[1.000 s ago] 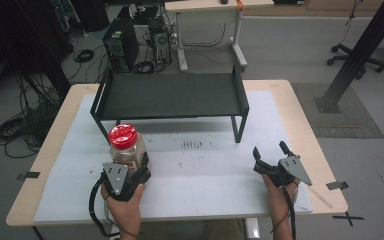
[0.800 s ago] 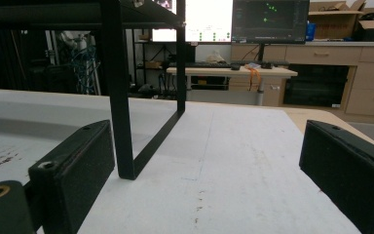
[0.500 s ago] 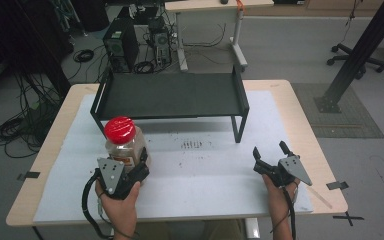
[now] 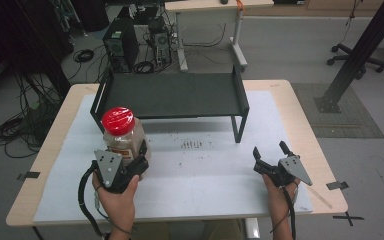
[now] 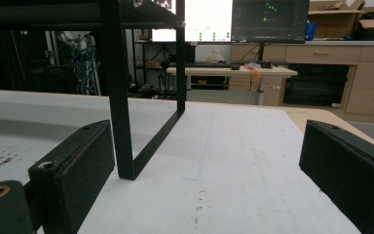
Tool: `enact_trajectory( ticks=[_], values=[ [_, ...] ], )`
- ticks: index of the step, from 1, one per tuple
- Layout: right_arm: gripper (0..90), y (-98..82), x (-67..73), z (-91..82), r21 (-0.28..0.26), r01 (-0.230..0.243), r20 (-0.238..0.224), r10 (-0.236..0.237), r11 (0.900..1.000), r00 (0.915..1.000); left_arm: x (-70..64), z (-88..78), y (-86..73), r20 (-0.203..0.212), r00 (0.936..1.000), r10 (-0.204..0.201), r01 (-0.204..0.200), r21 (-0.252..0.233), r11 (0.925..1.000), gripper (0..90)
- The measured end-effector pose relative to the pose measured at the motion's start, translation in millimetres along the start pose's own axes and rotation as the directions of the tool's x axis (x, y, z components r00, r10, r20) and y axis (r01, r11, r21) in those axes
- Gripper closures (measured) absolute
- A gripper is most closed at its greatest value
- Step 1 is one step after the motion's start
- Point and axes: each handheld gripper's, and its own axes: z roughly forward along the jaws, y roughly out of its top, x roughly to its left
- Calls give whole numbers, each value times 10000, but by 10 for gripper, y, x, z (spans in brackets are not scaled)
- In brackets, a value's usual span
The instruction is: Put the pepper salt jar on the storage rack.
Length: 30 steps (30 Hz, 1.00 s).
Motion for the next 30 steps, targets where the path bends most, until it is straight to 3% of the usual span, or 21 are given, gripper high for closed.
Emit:
enact_trajectory(
  ticks=[30],
  values=[
    [60, 4, -1, 10, 122, -32, 3, 32, 9999, 10000, -130, 320, 601, 312, 9992, 255, -245, -329, 9992, 249]
  ],
)
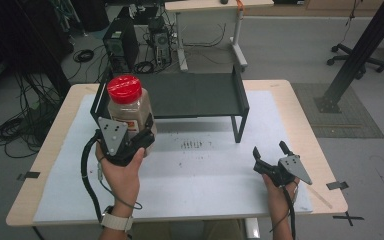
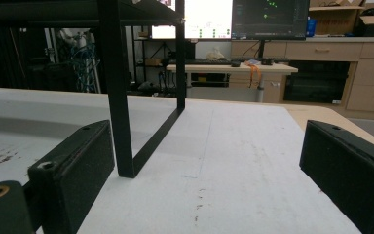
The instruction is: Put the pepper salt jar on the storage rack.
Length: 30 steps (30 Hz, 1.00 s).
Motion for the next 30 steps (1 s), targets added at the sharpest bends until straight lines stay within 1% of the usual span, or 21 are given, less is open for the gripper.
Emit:
enact_trajectory(
  ticks=[8, 12, 18, 30],
  values=[
    [61, 0, -1, 1, 5, -13, 1, 13, 10000, 10000, -39, 94, 87, 73, 10000, 67, -67, -27, 10000, 249],
    [62, 0, -1, 1, 9, -14, 3, 14, 10000, 10000, -65, 164, 131, 140, 9998, 130, -129, -34, 9999, 248],
    [62, 1, -1, 2, 28, -10, -3, 10, 10000, 10000, -99, 275, 171, 180, 9998, 55, -55, -6, 10000, 248],
    [62, 1, -3, 3, 46, -26, -17, 26, 10000, 10000, -174, 501, 253, 287, 9995, 108, -109, 37, 9999, 249]
  ],
)
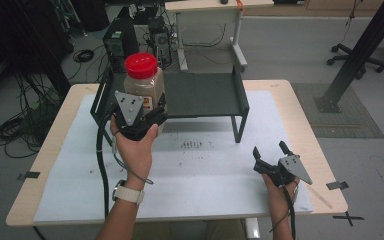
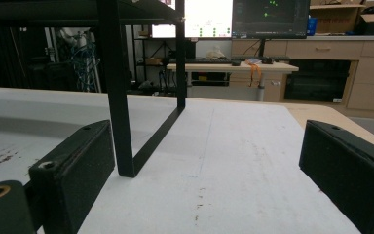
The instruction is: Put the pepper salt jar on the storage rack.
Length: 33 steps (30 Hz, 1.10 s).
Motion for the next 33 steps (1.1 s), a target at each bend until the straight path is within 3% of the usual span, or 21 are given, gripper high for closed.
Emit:
enact_trajectory(
  ticks=[33],
  values=[
    [63, 0, 1, 1, 18, -12, 33, 12, 10000, 10000, -118, 587, 170, 135, 9999, -37, 36, 67, 10000, 249]
  ],
)
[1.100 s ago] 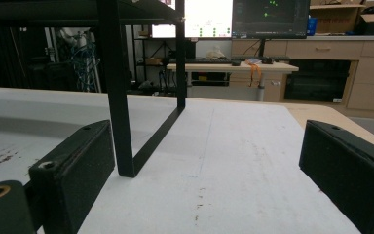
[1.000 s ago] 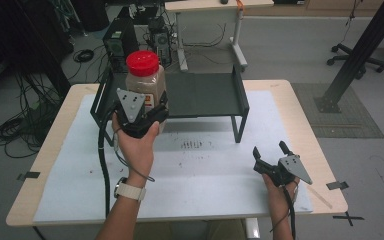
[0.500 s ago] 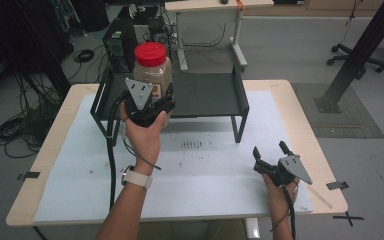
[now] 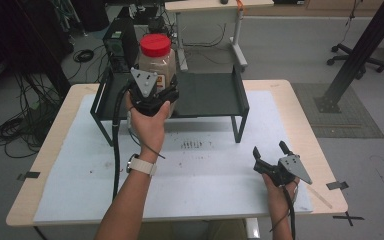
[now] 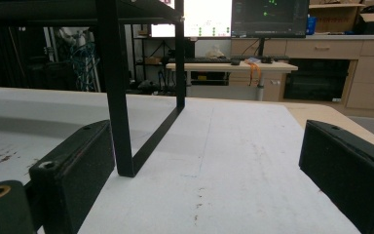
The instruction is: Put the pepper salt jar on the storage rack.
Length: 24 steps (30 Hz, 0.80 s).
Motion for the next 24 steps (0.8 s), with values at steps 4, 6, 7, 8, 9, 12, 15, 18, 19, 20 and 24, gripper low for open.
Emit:
enact_trajectory(
  ticks=[4, 6, 7, 8, 9, 12, 15, 18, 19, 20, 24],
  values=[
    [64, 0, 0, 1, -1, 5, 3, -5, 10000, 10000, -33, 101, 12, -20, 10000, -50, 49, -53, 10000, 249],
    [63, 0, -1, 0, 0, 30, 2, -30, 10000, 10000, -49, 152, 7, -26, 10000, -78, 78, -46, 10000, 249],
    [63, 1, 0, 1, 0, 13, -5, -13, 10000, 10000, -54, 174, 3, -28, 10000, -88, 88, -43, 10000, 249],
    [63, 1, 1, 1, 5, 7, -9, -7, 10000, 10000, -60, 195, 0, -29, 9999, -104, 104, -41, 9999, 249],
    [64, 1, 1, 1, 8, 7, -10, -7, 10000, 10000, -62, 215, -4, -39, 9999, -114, 114, -50, 9999, 249],
    [64, 1, 0, 1, 11, 4, -14, -4, 10000, 10000, -70, 284, -13, -68, 9999, -148, 148, 14, 9999, 249],
    [63, 1, 0, 2, 12, 9, -17, -9, 10000, 10000, -78, 338, -17, -74, 9999, -144, 144, 36, 9999, 249],
    [64, 1, 0, 3, 19, 8, -14, -8, 10000, 10000, -92, 403, -15, -88, 9999, -146, 146, 16, 9999, 249],
    [63, 1, -1, 3, 19, 8, -12, -8, 10000, 10000, -98, 426, -15, -86, 9998, -157, 157, 21, 9999, 249],
    [64, 1, -1, 3, 23, 5, -12, -5, 10000, 10000, -101, 443, -15, -87, 9998, -151, 151, 36, 9999, 249],
    [64, 1, -1, 3, 30, -6, -13, 6, 10000, 10000, -130, 547, -26, -54, 9999, -85, 86, 69, 9999, 249]
  ],
)
